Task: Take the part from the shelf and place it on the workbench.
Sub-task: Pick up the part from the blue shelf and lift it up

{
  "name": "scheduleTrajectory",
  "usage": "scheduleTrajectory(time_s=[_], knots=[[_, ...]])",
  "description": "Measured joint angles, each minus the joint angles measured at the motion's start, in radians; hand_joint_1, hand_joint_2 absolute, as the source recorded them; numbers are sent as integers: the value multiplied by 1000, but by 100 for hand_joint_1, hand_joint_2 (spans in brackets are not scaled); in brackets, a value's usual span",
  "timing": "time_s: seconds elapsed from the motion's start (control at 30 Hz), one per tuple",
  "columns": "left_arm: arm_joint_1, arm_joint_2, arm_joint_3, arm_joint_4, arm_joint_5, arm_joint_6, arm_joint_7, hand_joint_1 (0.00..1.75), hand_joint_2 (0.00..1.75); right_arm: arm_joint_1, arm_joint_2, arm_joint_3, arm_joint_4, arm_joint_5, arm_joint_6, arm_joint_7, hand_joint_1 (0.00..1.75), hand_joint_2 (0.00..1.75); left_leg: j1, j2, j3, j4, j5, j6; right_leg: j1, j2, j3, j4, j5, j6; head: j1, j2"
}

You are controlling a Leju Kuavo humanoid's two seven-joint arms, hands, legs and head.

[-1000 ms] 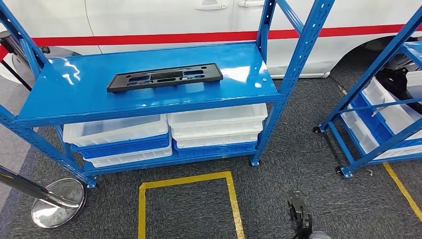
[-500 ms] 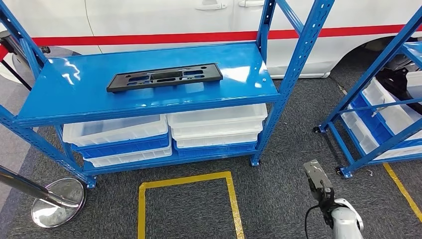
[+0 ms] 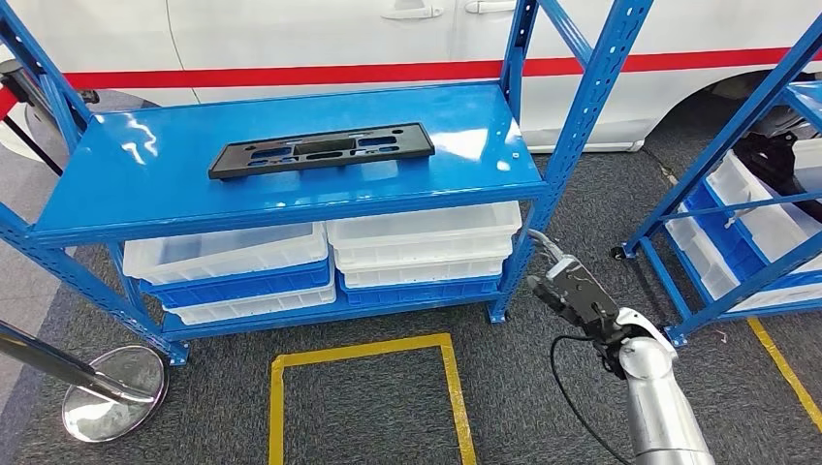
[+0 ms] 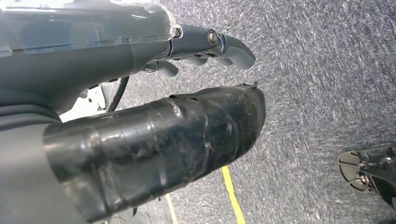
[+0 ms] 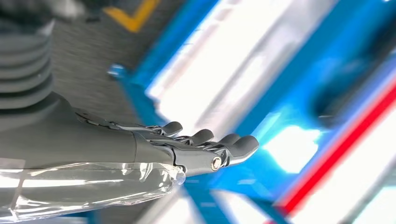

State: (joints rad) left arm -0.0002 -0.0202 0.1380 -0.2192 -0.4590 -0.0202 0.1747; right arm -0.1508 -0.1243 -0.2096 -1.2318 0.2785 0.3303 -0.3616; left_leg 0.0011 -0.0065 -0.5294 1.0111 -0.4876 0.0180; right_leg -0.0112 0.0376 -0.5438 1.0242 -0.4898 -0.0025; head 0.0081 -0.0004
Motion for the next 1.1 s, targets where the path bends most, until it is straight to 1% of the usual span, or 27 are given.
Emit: scheduleTrajectory(time_s=[0.1, 0.27, 0.63, 0.9, 1.1], knots=[[-2, 0, 2, 2, -12, 0, 2, 0, 0, -34, -10, 96, -50, -11, -20, -3, 0, 175, 0, 0, 0, 0, 0, 0, 0, 0, 0, 0, 0, 0, 0, 0], [-3, 0, 2, 3, -31, 0, 5, 0, 0, -88, -18, 222, -117, -1, -68, -2, 0, 175, 0, -2, -1, 0, 1, 0, 0, -2, -1, 1, 0, 0, 0, 0], [-6, 0, 3, 5, -79, -3, 14, 0, 0, -232, -43, 569, -223, 119, -219, 44, 0, 175, 0, -4, -1, 0, 2, 0, 0, -3, -1, 1, 0, 0, 0, 0], [-9, 0, 4, 10, -115, -11, 23, 0, 0, -314, -53, 772, -228, 269, -347, 90, 0, 175, 0, -4, -1, 0, 2, 0, 0, -3, -1, 1, 0, 0, 0, 0], [-12, 0, 4, 13, -149, -23, 26, 0, 0, -352, -54, 876, -199, 405, -451, 128, 0, 175, 0, -4, -1, 1, 2, 0, -1, -3, -1, 1, 0, 0, 0, 0]])
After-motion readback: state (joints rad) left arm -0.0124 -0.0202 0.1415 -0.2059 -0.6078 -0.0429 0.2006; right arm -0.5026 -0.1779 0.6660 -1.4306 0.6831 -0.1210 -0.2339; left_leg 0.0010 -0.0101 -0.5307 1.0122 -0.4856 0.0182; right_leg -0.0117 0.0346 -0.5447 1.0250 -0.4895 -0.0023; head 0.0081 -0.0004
